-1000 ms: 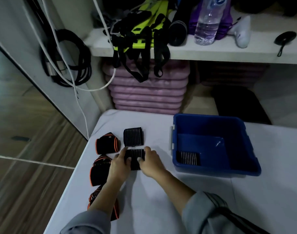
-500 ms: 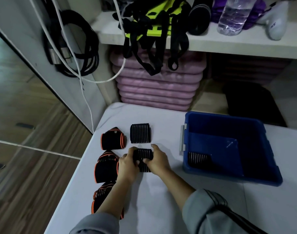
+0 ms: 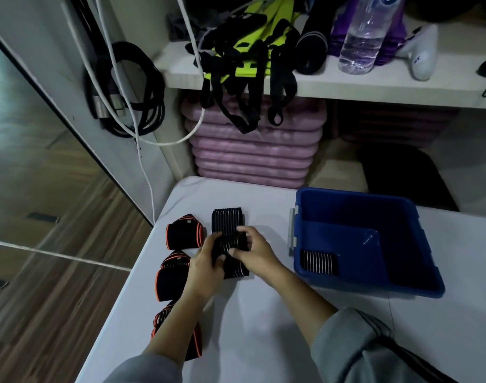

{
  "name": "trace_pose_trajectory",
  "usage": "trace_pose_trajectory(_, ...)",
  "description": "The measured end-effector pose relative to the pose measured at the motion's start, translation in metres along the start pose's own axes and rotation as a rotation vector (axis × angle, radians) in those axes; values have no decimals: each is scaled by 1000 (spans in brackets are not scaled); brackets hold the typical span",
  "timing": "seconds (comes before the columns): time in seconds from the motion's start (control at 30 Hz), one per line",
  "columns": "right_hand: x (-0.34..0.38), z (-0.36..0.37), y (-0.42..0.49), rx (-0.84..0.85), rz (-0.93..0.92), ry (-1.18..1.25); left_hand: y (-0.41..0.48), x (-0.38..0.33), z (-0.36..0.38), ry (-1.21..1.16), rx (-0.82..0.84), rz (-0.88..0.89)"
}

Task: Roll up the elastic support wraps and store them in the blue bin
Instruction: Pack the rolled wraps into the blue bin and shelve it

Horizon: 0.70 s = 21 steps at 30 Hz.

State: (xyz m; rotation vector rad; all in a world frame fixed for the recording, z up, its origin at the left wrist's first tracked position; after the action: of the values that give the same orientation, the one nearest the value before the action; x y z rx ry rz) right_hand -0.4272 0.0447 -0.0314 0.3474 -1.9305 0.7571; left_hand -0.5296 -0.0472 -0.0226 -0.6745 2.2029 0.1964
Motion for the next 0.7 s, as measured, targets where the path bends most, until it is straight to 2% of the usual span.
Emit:
trace_pose_trajectory(0.1,35,-31,-7,-61,-147,68,6,-26,-13,-52,-50,92)
trace_pose_trajectory(0.23,58,-97,-18,-206,-292,119,18,-59,-13,4,-13,171)
trace_pose_trajectory(0.43,12,-178,-20,-384,-123,281,27,-104,26,121,106,269)
trace_pose_trajectory(0.57,-21,-192,-14,-456,-4,526,34,-120,52,135,182,289)
trace_pose_trajectory(0.7,-43,-203,-8,-497,29,528,46,-126,72,201,256,323)
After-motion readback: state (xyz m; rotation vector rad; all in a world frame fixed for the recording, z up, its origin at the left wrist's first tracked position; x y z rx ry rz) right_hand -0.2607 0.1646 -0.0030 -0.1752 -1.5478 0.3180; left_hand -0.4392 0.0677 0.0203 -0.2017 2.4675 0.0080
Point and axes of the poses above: each hand's wrist, its own y-axis towards the middle knuckle, its own z-axis out of the palm, x = y × z, the point moved 2 cm from there along y, towards the middle knuckle, and after that the axes turned 1 degree about -z, right-handed, at the moved point
